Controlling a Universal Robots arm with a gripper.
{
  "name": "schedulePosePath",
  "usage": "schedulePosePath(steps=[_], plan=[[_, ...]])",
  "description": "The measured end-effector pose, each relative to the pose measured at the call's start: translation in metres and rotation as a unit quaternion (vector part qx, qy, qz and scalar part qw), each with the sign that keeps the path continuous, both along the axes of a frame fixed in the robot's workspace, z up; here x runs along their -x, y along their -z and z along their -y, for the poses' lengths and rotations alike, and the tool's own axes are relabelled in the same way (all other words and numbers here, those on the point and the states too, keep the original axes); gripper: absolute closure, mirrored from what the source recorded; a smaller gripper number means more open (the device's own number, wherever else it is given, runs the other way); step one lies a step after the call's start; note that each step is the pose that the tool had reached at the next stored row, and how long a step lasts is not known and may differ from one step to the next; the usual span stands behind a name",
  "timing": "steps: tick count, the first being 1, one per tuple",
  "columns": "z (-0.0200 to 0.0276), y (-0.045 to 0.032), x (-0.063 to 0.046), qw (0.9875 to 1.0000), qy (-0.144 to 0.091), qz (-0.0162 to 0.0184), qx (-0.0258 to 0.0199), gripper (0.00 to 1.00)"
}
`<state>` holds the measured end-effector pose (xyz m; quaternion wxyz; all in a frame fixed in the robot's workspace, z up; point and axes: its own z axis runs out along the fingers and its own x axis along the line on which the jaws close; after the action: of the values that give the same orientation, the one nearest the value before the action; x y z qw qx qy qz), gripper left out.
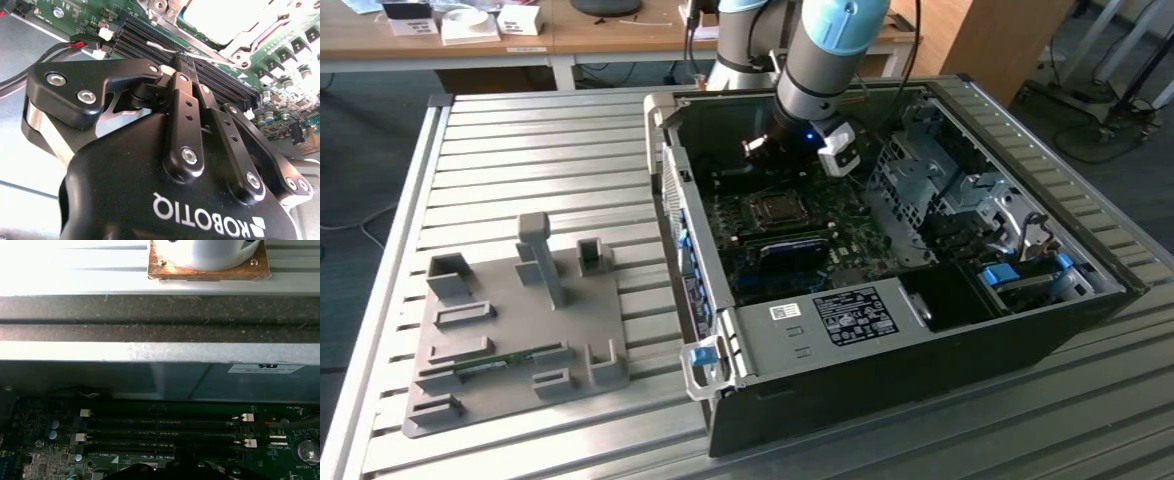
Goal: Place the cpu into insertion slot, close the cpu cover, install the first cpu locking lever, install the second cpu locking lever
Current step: 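Install the first cpu locking lever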
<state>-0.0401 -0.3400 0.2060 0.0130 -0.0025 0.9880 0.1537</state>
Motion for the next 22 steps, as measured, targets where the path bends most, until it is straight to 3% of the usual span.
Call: schedulePosePath(steps=[22], plan=[[0.0000, 0.0072, 0.0000, 1.0000, 0.000, 0.0000, 0.0001, 0.89]])
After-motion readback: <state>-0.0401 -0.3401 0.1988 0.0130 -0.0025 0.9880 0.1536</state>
